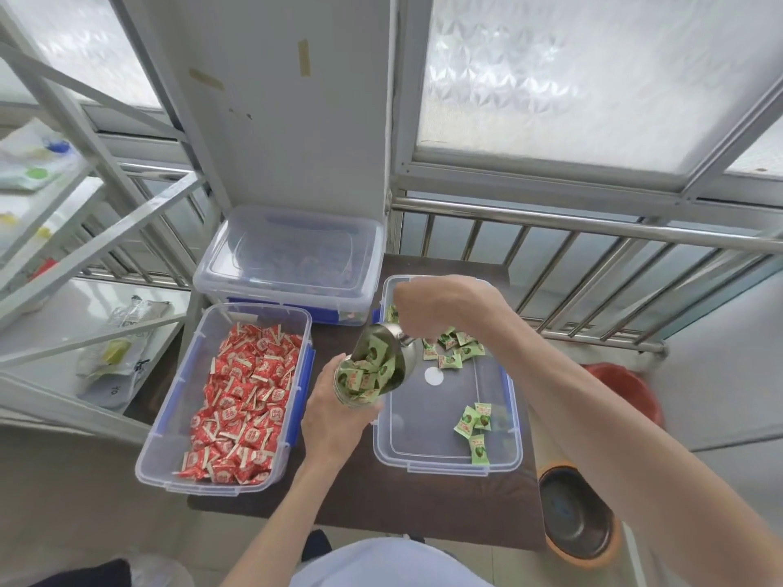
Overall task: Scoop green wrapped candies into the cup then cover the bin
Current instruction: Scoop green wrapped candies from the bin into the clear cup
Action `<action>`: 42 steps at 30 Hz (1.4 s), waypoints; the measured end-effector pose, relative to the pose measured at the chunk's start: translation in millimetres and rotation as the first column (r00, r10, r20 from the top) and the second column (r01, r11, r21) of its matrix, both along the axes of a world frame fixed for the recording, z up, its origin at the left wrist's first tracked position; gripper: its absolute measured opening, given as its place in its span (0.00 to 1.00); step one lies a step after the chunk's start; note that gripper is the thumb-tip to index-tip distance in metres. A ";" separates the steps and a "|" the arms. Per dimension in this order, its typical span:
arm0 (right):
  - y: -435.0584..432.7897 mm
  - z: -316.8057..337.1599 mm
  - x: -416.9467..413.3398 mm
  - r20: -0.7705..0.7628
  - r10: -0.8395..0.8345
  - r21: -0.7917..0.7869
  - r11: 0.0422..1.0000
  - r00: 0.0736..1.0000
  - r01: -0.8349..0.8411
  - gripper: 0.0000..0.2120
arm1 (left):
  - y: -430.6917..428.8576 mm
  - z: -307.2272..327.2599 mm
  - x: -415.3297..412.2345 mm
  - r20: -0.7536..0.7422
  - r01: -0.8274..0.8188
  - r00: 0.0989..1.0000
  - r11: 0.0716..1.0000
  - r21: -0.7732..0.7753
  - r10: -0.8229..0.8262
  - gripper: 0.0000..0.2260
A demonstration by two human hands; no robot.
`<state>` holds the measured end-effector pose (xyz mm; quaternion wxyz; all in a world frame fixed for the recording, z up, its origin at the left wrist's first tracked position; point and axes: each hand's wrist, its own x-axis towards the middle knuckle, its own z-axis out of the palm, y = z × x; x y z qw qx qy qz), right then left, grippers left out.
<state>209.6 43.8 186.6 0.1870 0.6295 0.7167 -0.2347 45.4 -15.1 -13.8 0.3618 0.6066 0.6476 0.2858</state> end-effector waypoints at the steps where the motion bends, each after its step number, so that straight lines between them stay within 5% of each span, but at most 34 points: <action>1: -0.3 5.5 -3.2 0.015 0.005 0.002 1.000 1.000 -0.005 0.08 | 0.1 -0.2 -0.3 0.006 0.001 1.000 1.000 -0.006 -0.001 0.34; 13: -14.6 19.4 -11.6 0.070 0.003 0.089 0.996 0.998 -0.009 0.13 | 5.7 -6.4 -6.8 0.087 -0.008 0.996 1.000 -0.017 0.010 0.34; 18: -22.4 24.3 -9.6 0.076 -0.028 0.152 0.988 0.997 0.016 0.07 | 6.5 -6.4 -8.8 0.084 0.007 0.996 1.000 0.013 -0.008 0.35; 30: -18.4 1.7 -6.7 -0.055 -0.043 0.125 0.991 0.998 0.049 0.16 | 9.6 -2.1 -9.1 0.159 -0.032 0.987 0.999 0.011 0.030 0.34; 42: -26.3 -16.2 11.3 -0.077 -0.094 0.195 0.975 0.993 0.108 0.12 | 11.7 -4.9 -11.9 0.204 -0.065 0.977 0.998 0.027 0.058 0.35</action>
